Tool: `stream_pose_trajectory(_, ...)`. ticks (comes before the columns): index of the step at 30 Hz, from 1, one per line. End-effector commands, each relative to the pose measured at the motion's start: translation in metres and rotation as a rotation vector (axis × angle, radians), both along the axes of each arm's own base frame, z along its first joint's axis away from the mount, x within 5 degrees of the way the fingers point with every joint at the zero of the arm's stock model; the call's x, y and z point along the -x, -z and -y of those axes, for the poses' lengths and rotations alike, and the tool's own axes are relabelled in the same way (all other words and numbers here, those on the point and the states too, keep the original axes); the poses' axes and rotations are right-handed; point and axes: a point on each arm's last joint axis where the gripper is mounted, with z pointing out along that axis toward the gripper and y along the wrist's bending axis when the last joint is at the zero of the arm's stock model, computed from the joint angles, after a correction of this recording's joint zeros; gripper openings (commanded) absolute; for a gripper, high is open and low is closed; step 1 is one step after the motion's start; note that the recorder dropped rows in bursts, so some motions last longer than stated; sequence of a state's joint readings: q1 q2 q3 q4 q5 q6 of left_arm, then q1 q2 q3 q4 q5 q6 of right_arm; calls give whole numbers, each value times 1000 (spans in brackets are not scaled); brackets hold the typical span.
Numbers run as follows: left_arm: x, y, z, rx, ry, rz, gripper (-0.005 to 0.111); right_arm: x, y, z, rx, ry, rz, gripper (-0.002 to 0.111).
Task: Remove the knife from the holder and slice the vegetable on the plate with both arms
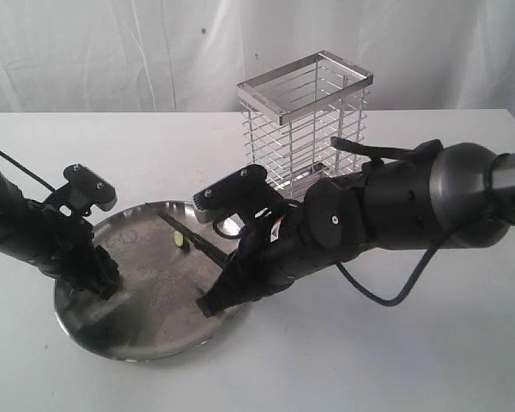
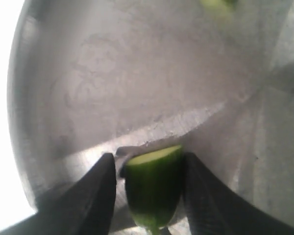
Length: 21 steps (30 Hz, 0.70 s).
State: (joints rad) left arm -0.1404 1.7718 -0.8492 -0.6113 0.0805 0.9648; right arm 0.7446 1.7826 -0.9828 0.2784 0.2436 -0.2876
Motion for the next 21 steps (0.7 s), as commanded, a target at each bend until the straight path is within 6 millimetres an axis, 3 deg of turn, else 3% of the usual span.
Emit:
stream_pose_trajectory(1, 6, 10, 5, 20, 14, -67, 48, 2, -22, -3, -46, -24, 71, 0)
stream_pose_trajectory(6, 6, 8, 7, 49, -16, -70, 47, 5, -35, -1, -70, -20, 87, 0)
stream_pose_trajectory(11, 10, 8, 25, 100, -9, -93, 28, 8, -39, 1, -69, -24, 80, 0)
stream_pose_trajectory(17, 9, 3, 51, 113, 9, -39, 28, 10, -46, 3, -79, -26, 89, 0)
stream_pose_trajectory(21, -1, -15, 60, 172, -1, -15, 28, 11, -52, 4, -90, -26, 101, 0)
